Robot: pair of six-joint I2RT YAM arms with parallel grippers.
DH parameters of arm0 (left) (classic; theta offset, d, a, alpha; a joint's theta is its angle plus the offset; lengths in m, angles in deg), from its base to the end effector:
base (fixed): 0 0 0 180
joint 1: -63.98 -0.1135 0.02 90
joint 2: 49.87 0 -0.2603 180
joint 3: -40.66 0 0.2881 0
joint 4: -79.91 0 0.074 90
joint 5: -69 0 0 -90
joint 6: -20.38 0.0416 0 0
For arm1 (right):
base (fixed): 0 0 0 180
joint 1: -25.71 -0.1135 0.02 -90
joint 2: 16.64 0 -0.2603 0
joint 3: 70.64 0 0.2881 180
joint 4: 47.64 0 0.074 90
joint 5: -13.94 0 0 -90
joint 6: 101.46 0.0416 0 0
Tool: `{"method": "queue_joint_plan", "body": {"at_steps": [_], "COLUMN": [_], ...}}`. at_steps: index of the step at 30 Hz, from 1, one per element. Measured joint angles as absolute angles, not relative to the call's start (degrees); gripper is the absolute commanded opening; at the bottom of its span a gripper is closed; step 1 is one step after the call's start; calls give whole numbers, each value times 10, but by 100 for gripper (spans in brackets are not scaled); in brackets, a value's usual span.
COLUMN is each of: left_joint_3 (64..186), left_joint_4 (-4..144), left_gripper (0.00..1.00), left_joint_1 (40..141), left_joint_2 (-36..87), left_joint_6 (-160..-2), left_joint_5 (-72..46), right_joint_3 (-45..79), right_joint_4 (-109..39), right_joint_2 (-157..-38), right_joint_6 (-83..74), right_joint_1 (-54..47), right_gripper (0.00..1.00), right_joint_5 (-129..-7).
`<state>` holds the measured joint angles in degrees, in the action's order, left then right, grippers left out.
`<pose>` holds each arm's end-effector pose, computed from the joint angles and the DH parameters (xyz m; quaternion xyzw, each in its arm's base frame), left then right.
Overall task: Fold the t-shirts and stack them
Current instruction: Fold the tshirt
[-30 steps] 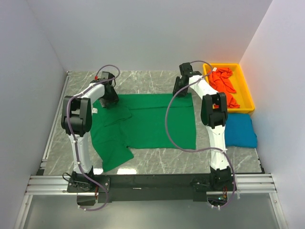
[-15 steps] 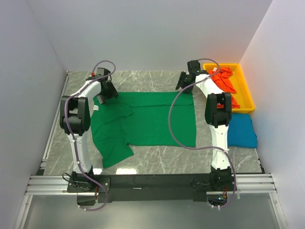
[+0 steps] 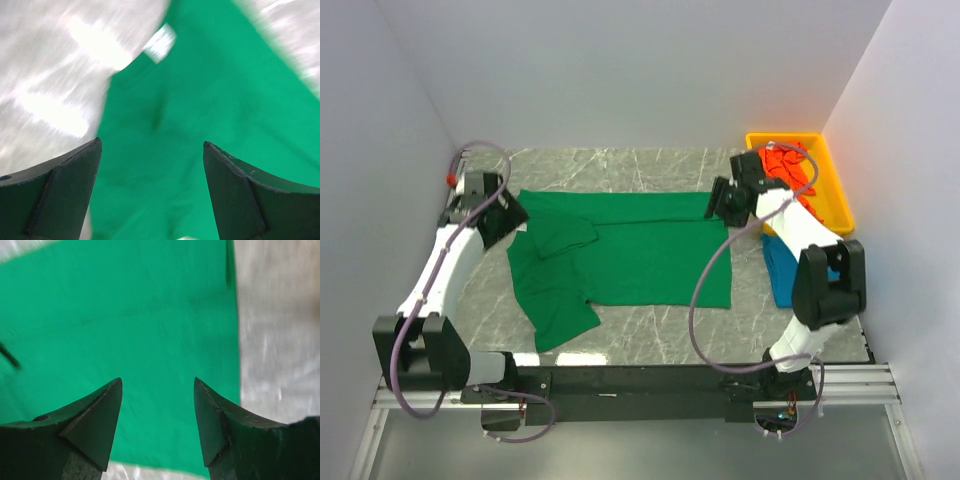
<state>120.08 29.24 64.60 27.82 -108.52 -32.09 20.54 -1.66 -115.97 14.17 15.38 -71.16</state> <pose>0.3280 0.0045 0.2899 -0.3376 0.8695 -0.0328 0.3591 0.4077 0.0779 0.2360 0.1135 0.9438 0.1337 0.2801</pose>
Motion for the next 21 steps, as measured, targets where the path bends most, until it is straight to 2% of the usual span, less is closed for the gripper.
{"method": "queue_joint_plan", "body": {"at_steps": [4, 9, 14, 21], "left_joint_3": [1083, 978, 953, 942], "left_joint_4": [277, 263, 269, 296], "left_gripper": [83, 71, 64, 63], "left_joint_1": [623, 594, 591, 591], "left_joint_2": [225, 197, 191, 224], "left_joint_6": [-1097, -1112, -1114, -1113], "left_joint_5": [-328, -324, -315, -289], "right_joint_3": [87, -45, -135, -189], "right_joint_4": [-16, -15, -16, -21], "right_joint_2": [-1087, -997, -923, -894], "right_joint_6": [142, 142, 142, 145], "right_joint_1": [138, 128, 128, 128], "right_gripper": [66, 65, 63, 61], "right_joint_5": [-728, -746, -759, -762]}}
